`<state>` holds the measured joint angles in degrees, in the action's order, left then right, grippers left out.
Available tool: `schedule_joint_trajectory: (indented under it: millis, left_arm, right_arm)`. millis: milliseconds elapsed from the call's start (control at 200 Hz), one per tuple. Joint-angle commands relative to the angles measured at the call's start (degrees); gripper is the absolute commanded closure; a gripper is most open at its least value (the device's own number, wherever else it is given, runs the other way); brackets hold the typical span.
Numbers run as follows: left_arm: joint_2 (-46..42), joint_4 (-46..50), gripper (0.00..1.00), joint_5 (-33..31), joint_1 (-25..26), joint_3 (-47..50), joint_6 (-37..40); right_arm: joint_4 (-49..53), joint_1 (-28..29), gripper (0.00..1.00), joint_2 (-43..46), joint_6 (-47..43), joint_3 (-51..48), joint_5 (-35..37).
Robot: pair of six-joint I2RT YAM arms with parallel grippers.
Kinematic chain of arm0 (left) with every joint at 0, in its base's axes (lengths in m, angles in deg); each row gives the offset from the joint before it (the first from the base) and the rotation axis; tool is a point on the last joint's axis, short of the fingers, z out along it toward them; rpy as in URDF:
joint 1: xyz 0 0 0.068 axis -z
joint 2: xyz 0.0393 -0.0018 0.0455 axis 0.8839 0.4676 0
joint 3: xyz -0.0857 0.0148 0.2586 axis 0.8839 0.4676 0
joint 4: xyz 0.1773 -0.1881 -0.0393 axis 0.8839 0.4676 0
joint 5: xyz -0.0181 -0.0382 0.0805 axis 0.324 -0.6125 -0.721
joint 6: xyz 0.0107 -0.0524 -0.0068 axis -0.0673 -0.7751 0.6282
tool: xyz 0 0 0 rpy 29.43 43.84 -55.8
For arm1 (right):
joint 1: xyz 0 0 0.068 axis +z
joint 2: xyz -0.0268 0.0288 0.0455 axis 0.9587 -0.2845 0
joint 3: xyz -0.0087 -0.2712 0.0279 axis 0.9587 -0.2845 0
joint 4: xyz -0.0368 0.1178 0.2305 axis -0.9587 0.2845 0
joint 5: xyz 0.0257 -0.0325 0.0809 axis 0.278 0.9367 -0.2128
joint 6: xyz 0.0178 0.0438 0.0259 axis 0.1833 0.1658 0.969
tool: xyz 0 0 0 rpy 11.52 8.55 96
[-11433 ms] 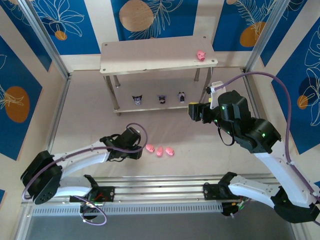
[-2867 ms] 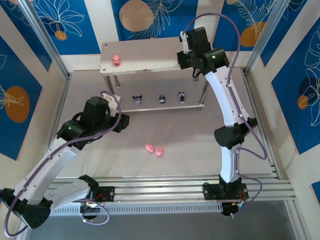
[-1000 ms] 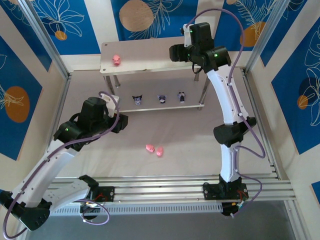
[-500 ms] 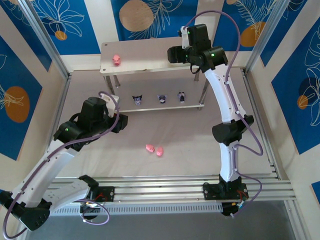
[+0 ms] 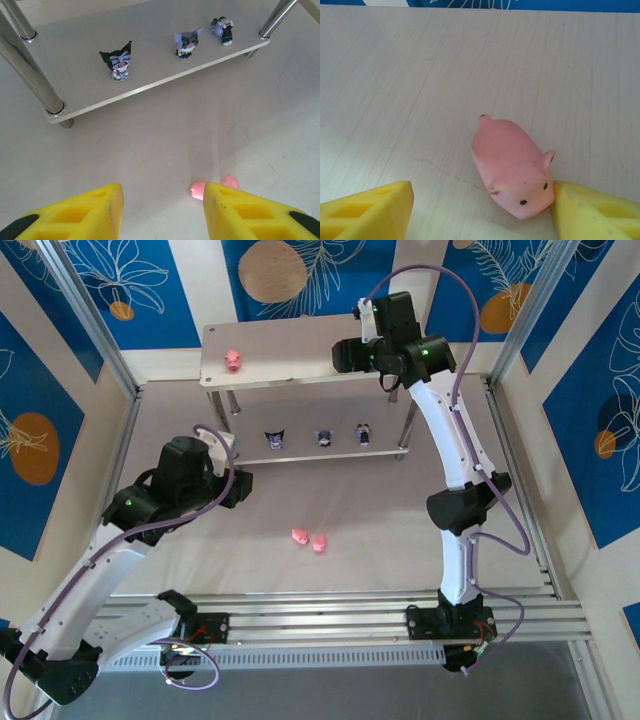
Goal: Place and organize the plastic toys onto the shelf
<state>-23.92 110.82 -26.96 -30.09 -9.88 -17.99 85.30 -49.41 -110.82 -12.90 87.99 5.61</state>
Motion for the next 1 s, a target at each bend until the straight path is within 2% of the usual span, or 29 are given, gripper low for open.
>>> schedule_joint_trajectory:
  millis: [0, 370, 495, 730, 875, 995]
  left_arm:
    - [-1.21, 1.01, 0.53, -0.97, 0.38, -1.8, 0.49]
    - [-1.48, 1.35, 0.53, -0.9, 0.48, -1.84, 0.53]
    - [-1.45, 1.76, 0.53, -1.16, 0.4, -1.7, 0.67]
    - [-0.85, 1.41, 0.52, 1.11, 0.54, 1.11, 0.42]
    - [-0.41, -1.62, 0.54, 3.14, 2.13, 5.5, -1.84]
    - [0.55, -4.17, 0.55, 0.74, 6.43, 10.46, -4.97]
  right_arm:
    - [0.7, 0.89, 0.27, 2.95, 0.81, -0.98, -1.83]
    - [0.26, 1.89, 0.27, 4.89, 0.89, -3.42, -1.68]
    - [-0.89, 1.94, 0.27, 7.05, 0.78, -5.78, 2.69]
    - [-13.48, 2.1, 0.27, 24.74, 0.12, -24.12, 7.91]
    - [-12.68, 4.12, 0.27, 34.82, -0.36, -31.6, 10.78]
    - [-11.77, 6.27, 0.27, 43.79, 1.61, -41.67, 12.51]
